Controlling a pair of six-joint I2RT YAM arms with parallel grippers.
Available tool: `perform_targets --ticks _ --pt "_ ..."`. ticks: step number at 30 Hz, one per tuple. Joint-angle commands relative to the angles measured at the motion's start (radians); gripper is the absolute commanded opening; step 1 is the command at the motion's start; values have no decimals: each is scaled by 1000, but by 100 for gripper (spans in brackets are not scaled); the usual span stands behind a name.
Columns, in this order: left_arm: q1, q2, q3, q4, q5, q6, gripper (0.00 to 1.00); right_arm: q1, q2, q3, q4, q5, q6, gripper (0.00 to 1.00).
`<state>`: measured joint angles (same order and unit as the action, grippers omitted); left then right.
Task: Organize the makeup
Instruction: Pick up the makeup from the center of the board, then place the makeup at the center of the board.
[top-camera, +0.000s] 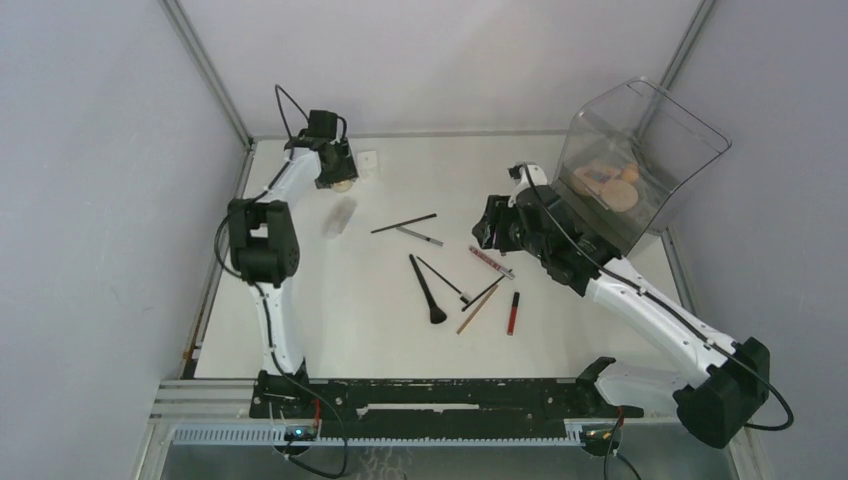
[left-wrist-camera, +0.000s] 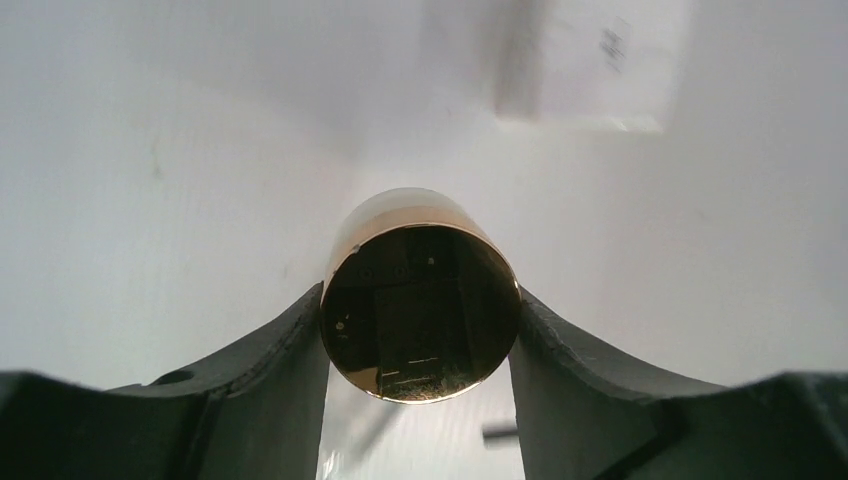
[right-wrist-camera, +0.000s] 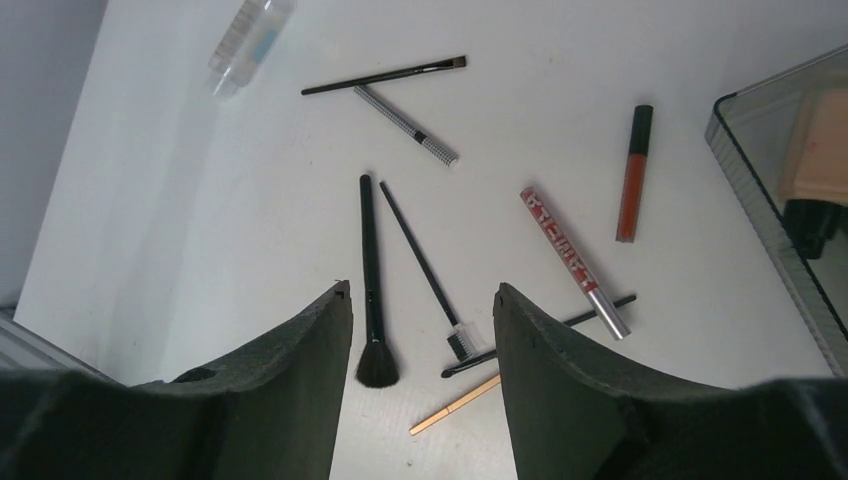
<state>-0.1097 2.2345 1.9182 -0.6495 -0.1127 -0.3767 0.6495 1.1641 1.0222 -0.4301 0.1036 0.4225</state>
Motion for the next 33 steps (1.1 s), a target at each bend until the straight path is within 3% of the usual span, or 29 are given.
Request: perform_targets --ticks 1,5,9,13,20,24,27,33 --pt "-75 -336 -157 90 -13 107 36 7 -112 -9 -19 53 27 61" --pt "-168 -490 -343 58 -40 93 35 7 -193 -42 -63 58 62 61" --pt "-283 -652 -595 102 -42 -13 34 10 -287 -92 -99 66 97 61" --pt "-468 -792 -825 154 -113 -89 34 14 -376 -124 -174 93 116 61" --pt "-661 -859 -1037 219 -199 -221 34 25 -461 -139 -256 84 139 61" --pt "-711 -855 -1134 285 -210 -304 35 55 -467 -140 -282 81 152 61" --pt "-727 -858 -1191 339 -180 -347 42 86 -461 -139 -297 85 163 61" --pt "-748 -899 -1203 311 -178 -363 82 175 -428 -140 -305 121 187 61"
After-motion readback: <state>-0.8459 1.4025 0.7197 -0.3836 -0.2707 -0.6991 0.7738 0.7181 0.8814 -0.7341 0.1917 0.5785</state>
